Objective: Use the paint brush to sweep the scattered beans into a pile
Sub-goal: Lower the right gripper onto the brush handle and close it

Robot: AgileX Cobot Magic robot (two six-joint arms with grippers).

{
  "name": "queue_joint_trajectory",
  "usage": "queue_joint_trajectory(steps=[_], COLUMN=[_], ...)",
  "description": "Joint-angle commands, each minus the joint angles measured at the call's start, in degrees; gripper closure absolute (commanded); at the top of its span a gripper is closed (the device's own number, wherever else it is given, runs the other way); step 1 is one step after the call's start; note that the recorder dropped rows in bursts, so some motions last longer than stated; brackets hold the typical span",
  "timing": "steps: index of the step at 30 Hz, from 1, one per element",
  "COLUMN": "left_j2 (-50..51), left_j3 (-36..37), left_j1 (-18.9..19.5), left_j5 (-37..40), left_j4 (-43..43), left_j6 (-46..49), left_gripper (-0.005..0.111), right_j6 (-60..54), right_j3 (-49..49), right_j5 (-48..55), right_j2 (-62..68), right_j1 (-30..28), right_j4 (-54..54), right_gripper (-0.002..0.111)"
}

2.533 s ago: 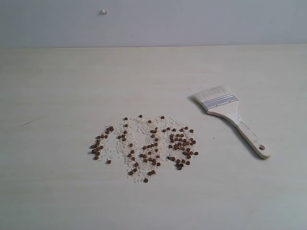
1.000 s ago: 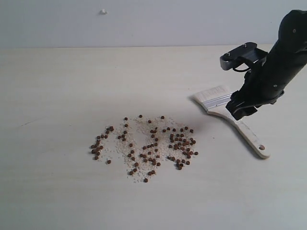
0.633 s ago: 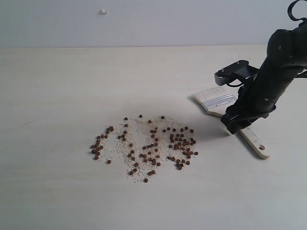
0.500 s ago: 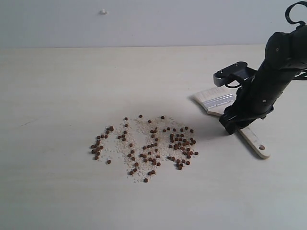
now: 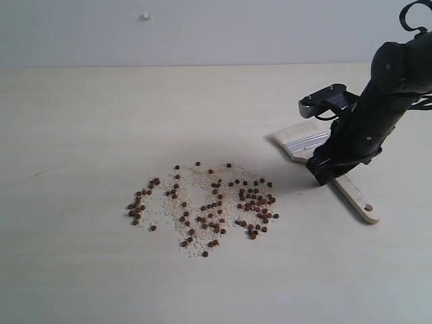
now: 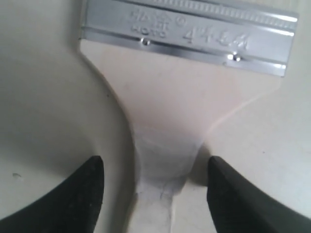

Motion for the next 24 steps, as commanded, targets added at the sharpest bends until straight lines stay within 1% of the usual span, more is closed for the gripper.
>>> queue_joint_trajectory(steps=[1,4,24], left_j2=[-0.31,-0.31,-0.31], left_j3=[0.14,0.14,0.14], left_j1=[-0.44,-0.44,-0.44], left_j5=[-0.30,-0.30,-0.20], left_j4=[0.01,0.01,0.01], left_j6=[-0.41,-0.41,-0.41], left_gripper=[0.107,0.107,0.107], right_j6=[-0.28,-0.28,-0.18], right_j3=[-3.69,-5.21,-5.62], right_j5=[6.29,8.27,7.76], right_j2=[-0.04,-0.04,2.22], right_j1=[0.17,0.17,0.17], right_j4=[-0.26,-0.26,-0.78], right_gripper=[0.052,0.052,0.052])
